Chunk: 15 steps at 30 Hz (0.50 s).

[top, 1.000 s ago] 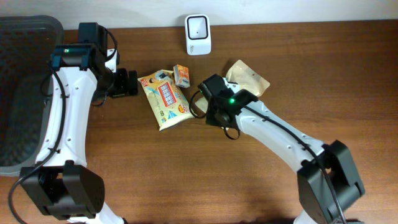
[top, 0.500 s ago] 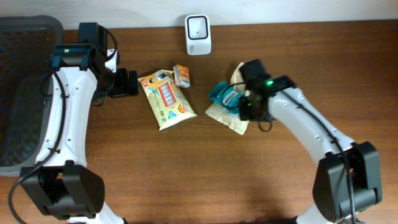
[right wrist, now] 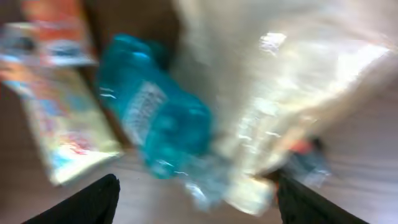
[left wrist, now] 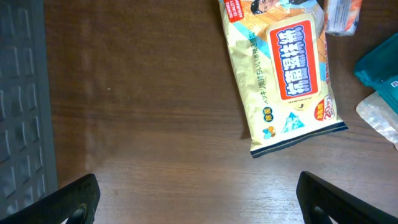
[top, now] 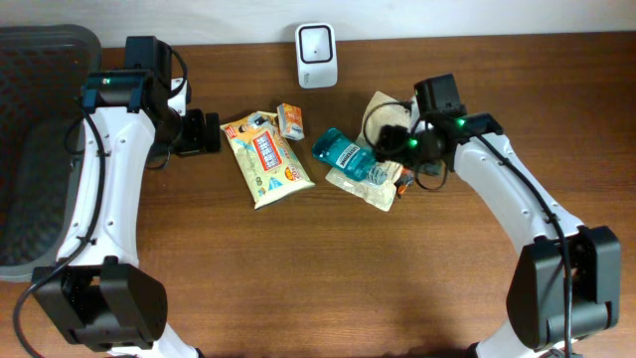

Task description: Scan the item barcode

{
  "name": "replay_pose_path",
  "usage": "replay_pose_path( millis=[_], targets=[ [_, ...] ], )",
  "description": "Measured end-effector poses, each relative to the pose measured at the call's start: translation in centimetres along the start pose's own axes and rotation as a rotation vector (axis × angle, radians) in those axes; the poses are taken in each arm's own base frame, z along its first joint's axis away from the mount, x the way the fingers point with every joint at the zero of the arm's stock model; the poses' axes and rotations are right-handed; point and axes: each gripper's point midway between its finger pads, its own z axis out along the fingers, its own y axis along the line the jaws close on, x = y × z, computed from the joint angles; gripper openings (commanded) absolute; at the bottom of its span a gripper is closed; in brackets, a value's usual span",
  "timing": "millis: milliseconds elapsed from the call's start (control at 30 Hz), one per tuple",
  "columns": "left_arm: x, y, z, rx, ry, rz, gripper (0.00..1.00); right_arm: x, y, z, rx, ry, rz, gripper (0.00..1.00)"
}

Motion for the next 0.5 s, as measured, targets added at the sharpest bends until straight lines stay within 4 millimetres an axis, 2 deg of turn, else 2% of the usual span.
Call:
replay_pose_path(
  millis=[67, 233, 333, 367, 400, 500],
  targets=[
    [0.0, 0.0, 0.0, 0.000, 0.000, 0.000, 0.99, -0.4, 1.8, 0.1, -0.062, -0.018, 0.015, 0.82],
    [0.0, 0.0, 0.0, 0.000, -0.002, 0.000, 0.99, -1.6, 3.9, 0.1, -0.132, -0.072, 0.036, 0.82],
    [0.0, 0.0, 0.0, 0.000, 0.000, 0.000, 0.99, -2.5, 6.5, 0.0, -0.192, -0.131, 0.005, 0.79],
    [0.0, 0.0, 0.0, 0.000, 0.000, 0.000, 0.99, -2.5, 6.8, 0.0, -0.196, -0.136, 0.005, 0.77],
    [0.0, 0.0, 0.0, 0.000, -0.001, 0.000, 0.99, -2.5, 8.4, 0.2, -0.210, -0.165, -0.023, 0.75],
    [0.0, 0.0, 0.0, 0.000, 0.000, 0.000, 0.99, -2.0, 9.9, 1.3, -0.150, -0.220, -0.008, 0.72]
  ],
)
